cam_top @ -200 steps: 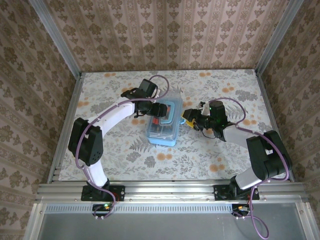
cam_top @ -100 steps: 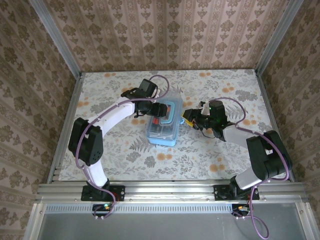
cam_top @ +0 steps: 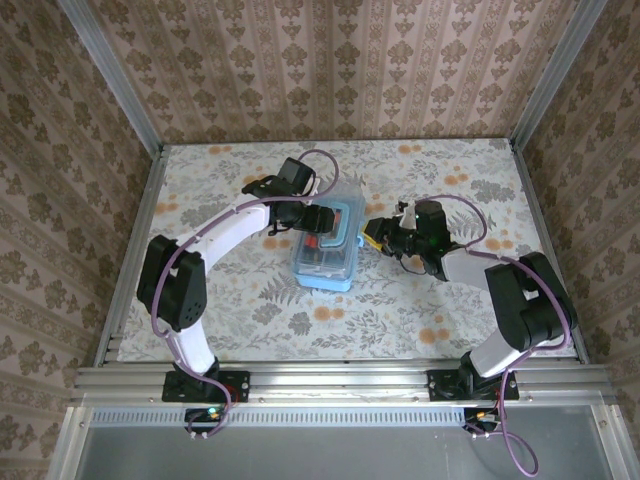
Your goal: Pack the tool kit
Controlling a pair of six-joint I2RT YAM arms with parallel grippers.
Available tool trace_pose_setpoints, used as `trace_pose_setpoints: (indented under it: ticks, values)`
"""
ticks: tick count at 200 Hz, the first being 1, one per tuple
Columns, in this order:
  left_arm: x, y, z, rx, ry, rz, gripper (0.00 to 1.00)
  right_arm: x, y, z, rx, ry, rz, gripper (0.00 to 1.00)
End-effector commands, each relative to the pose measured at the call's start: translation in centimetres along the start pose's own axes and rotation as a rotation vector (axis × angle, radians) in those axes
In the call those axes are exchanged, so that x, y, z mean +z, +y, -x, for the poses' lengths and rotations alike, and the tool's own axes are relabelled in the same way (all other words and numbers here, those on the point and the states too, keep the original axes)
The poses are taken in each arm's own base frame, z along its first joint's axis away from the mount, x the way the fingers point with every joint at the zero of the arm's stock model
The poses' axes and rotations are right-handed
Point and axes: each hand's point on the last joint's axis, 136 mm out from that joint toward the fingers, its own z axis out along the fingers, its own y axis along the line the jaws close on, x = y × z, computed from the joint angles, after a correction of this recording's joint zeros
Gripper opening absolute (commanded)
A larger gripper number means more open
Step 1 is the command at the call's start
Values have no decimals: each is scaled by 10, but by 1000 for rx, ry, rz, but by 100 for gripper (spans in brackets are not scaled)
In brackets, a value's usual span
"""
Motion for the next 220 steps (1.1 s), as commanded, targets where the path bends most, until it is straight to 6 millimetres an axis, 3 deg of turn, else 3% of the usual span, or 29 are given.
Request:
trace_pose_setpoints:
  ticks: [1,59,155,220]
  values:
    - [32,36,-52,-32,194,125,49,5,5,4,-4,-5,18,34]
    - [32,36,-52,-30,194,124,48,10,-2,2,8,10,9,30]
    - [32,35,-51,-30,188,118,48,7,-27,-4,-9,46,-137,33]
    - [30,33,-49,-27,182,113,48,7,-20,-2,-32,48,-138,34]
